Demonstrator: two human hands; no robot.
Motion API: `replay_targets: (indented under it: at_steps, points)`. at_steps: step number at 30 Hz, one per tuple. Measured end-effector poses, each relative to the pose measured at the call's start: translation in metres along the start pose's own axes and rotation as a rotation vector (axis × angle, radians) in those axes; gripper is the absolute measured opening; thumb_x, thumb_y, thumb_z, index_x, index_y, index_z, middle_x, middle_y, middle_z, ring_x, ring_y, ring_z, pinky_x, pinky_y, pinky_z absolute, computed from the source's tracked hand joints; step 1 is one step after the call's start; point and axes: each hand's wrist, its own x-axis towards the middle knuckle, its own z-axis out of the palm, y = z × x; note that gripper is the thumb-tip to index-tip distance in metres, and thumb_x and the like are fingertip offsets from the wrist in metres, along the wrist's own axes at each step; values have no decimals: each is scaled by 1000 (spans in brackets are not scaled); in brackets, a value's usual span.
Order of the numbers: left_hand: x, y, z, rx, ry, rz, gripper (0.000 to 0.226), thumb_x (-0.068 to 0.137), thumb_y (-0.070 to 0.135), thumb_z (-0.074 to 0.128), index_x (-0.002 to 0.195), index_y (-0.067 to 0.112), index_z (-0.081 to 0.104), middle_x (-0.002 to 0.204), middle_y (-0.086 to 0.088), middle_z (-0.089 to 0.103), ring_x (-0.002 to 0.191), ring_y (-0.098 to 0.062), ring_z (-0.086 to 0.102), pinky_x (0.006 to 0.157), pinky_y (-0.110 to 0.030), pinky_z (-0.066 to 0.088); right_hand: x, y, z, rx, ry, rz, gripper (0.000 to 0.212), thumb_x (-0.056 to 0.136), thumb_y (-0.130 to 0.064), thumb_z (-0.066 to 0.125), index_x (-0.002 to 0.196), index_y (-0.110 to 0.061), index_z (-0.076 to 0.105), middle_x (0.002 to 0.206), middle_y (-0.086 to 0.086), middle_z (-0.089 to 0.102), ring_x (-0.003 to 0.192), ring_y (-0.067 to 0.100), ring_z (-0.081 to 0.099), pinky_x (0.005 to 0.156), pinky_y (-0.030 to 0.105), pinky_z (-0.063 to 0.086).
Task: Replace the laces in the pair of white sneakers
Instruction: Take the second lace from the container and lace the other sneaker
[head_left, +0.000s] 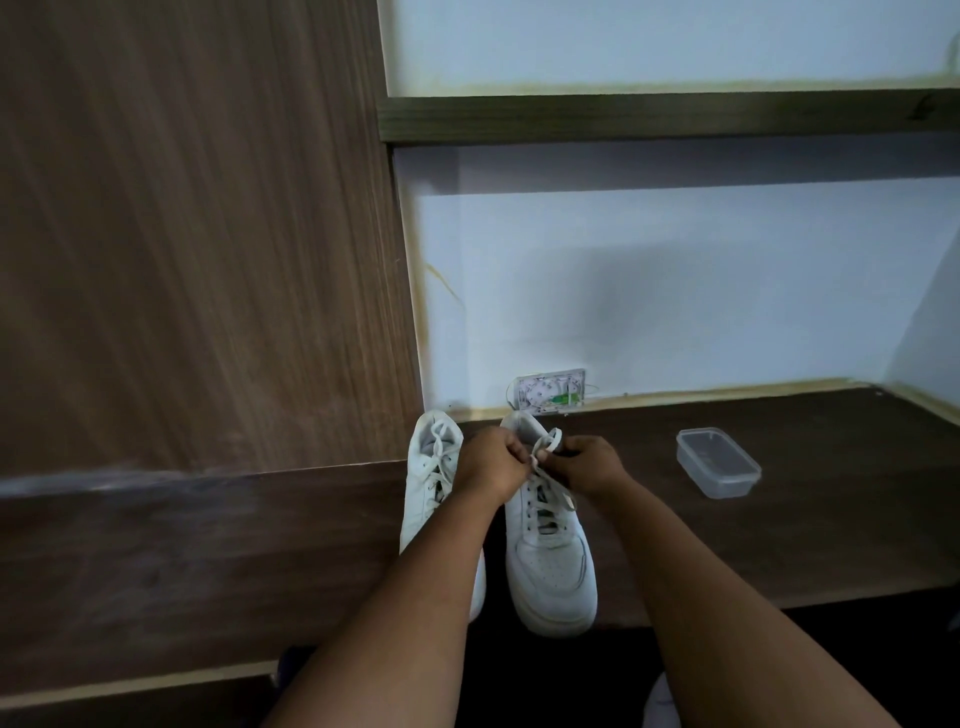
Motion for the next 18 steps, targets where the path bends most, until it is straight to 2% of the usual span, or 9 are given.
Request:
replay_targets:
  at_steps: [4, 8, 11, 13, 15, 17, 18]
  points:
    - [-2, 0, 2, 29, 19, 37, 4, 81, 12, 72, 77, 13, 73, 86, -5, 73, 84, -19, 67, 77, -29, 53, 2, 4, 3, 105, -21, 38, 11, 81, -20, 76, 86, -10, 76, 72, 2, 70, 63, 9, 63, 64, 20, 51]
    - [-5, 1, 1, 138, 8, 71, 6, 84, 16, 65, 79, 13, 69, 92, -8, 70, 90, -24, 65, 75, -32, 52, 2, 2, 0, 247, -91, 88, 3, 82, -13, 74, 80, -12, 73, 76, 9, 71, 63, 12, 66, 59, 20, 51]
    - [-5, 8, -6, 309, -64, 72, 10, 88, 19, 59, 88, 10, 64, 101, -11, 64, 95, -26, 62, 68, -28, 44, -1, -3, -2, 391, -157, 185, 11, 88, -11, 65, 85, -1, 67, 74, 15, 63, 65, 22, 58, 62, 27, 47]
    - [-6, 14, -16, 362, -151, 35, 11, 86, 15, 59, 92, 7, 63, 95, -10, 63, 87, -24, 61, 61, -26, 40, 1, -5, -2, 616, -149, 295, 15, 89, -10, 60, 85, 4, 65, 71, 17, 57, 66, 25, 52, 67, 35, 42]
    - [-2, 13, -28, 403, -278, -22, 7, 84, 12, 58, 79, 7, 59, 79, -8, 63, 70, -19, 60, 52, -23, 41, 6, -3, -5, 746, -93, 359, 17, 88, -12, 61, 77, -1, 66, 64, 10, 53, 58, 22, 49, 60, 33, 39]
    - [2, 9, -38, 463, -392, -76, 19, 83, 13, 63, 65, 9, 56, 69, -6, 63, 55, -14, 58, 51, -22, 44, 13, 1, -7, 751, -42, 350, 19, 83, -20, 68, 73, -4, 67, 66, 10, 49, 58, 21, 45, 63, 35, 38]
    - [3, 5, -41, 457, -417, -107, 21, 83, 14, 66, 64, 12, 56, 66, -4, 62, 53, -12, 55, 55, -23, 48, 15, 4, -8, 722, -42, 328, 21, 81, -25, 71, 75, -6, 67, 69, 12, 48, 62, 23, 45, 67, 38, 38]
